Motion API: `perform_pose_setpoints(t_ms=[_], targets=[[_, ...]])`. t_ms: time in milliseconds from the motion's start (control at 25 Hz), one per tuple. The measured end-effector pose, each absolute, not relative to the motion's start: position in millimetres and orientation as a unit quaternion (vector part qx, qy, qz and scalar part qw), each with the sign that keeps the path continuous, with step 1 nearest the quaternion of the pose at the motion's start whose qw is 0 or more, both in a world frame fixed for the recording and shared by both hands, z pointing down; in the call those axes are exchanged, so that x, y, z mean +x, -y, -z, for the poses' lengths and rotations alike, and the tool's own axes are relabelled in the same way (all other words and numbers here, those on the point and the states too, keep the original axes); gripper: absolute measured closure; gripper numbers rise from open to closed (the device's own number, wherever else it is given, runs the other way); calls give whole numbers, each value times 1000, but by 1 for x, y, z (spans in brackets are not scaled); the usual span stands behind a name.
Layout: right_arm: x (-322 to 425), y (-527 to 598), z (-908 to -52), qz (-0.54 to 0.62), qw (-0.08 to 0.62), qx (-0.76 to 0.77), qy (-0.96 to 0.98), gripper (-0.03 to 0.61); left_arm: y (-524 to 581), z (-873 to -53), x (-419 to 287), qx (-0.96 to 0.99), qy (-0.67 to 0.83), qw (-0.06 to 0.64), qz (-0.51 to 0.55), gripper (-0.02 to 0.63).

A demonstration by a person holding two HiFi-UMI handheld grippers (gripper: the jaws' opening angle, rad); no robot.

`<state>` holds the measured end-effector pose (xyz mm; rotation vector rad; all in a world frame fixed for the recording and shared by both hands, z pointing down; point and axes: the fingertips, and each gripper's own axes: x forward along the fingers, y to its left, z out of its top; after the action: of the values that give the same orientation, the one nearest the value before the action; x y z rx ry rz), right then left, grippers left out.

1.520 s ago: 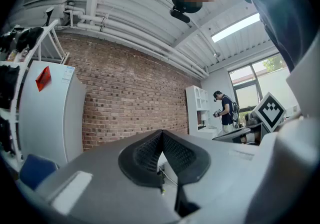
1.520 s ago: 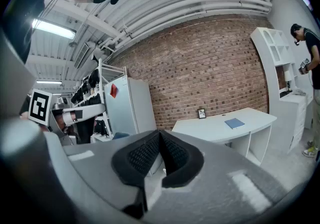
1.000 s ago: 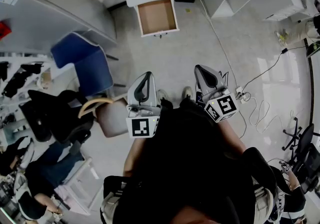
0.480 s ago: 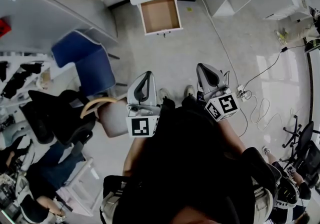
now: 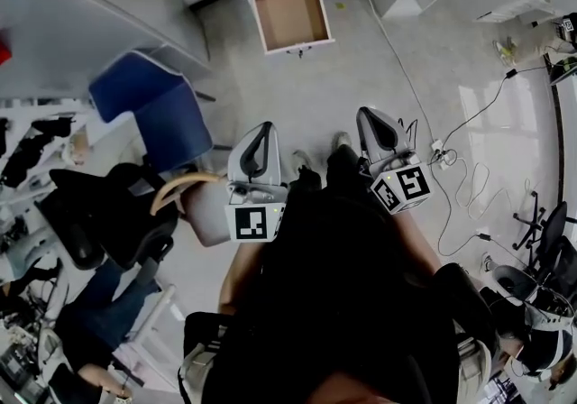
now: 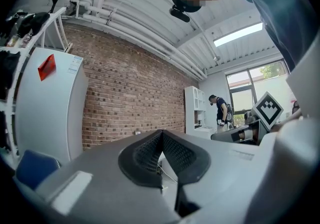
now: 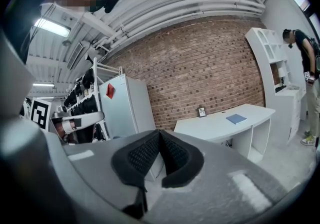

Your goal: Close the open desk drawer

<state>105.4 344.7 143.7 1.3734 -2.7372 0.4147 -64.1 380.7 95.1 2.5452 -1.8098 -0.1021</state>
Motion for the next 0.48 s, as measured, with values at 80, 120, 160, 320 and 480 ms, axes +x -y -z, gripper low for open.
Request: perform_pose_setpoints(t_ms=[80, 120, 160, 320, 480], targets=[[103, -344, -145, -136, 26, 445, 885, 575, -378, -96, -67, 814, 579, 13, 34, 598], [103, -342, -145, -137, 26, 445, 885, 575, -376, -96, -68, 814, 580, 15, 34, 598], [103, -340, -145, -135, 25, 446, 885, 575, -374, -96, -69, 813, 581, 16, 37, 598], [104, -322, -144, -117, 27, 458, 881, 568, -359, -93, -76, 804, 592, 12, 53, 609], [101, -302, -145, -115, 30, 454, 883, 416, -342, -92, -81, 800, 597, 15, 63, 450]])
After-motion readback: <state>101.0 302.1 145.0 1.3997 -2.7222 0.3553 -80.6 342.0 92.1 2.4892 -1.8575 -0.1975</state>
